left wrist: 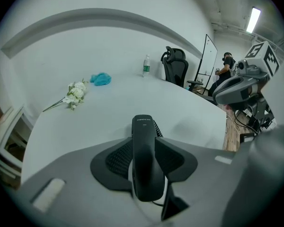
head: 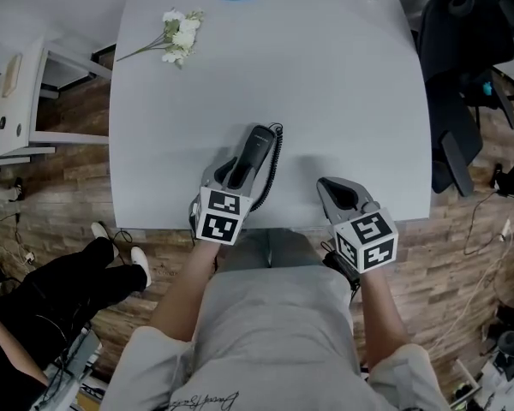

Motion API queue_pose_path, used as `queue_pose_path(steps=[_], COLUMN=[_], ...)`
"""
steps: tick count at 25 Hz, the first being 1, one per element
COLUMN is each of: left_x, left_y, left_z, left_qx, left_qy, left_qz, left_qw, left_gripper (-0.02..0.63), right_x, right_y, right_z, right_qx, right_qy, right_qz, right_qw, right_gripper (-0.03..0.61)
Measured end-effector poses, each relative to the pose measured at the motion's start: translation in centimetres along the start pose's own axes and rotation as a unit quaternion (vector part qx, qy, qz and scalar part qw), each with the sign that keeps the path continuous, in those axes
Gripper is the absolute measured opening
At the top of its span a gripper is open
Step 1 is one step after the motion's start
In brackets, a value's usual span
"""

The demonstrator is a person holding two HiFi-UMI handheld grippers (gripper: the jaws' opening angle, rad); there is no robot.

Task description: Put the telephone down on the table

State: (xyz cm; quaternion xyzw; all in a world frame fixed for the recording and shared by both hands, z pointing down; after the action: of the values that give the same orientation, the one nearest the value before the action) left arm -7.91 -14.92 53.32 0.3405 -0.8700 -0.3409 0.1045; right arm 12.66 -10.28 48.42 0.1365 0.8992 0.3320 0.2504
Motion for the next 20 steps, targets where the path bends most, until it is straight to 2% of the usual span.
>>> queue_pose_path(steps=[2,4,8,20], left_x=[0.1,0.2,-0.1,-2.0], left_y=[-0.1,-0.2,-0.3,-1.5], left_z=[0.8,1.6,3.2,7.9], left_qx=[-0.007,-0.015,-0.023,-0.059], left_qy=[-0.005,-0.009,-0.007,0.011], left_qz=[0.004,0.013,0.021,0.04], left_qw=[1.0,0.9998,0.9995,0.9974], left_gripper=[0.14,0.081,0.032,0.017], right_x=[0.3,0.5,1.0,3.3], right_y=[-0.1,-0.1,-0.3,-1.1], right_z=[0.3,0.6,1.2,2.4], right_qx=[-0.004,-0.007,-0.015,-0.029], right_qy=[0.002,0.003,0.004,-0.008], right_qz=[0.002,0.005,0.008,0.024], right_qw=[1.0,1.0,1.0,0.999], right_gripper=[0.006,0.006,0.006,0.006])
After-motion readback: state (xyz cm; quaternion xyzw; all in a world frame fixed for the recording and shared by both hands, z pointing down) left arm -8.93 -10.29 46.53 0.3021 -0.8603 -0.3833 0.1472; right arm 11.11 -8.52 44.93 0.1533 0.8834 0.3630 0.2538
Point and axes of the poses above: the fingertips, and each gripper's own axes: z backward along the fingers, x to its left, y out of its underside, the point moved 6 cm from there along z, backward along the fingers, and after that the axes turned 9 degrees about -z, right-handed, at the moved point
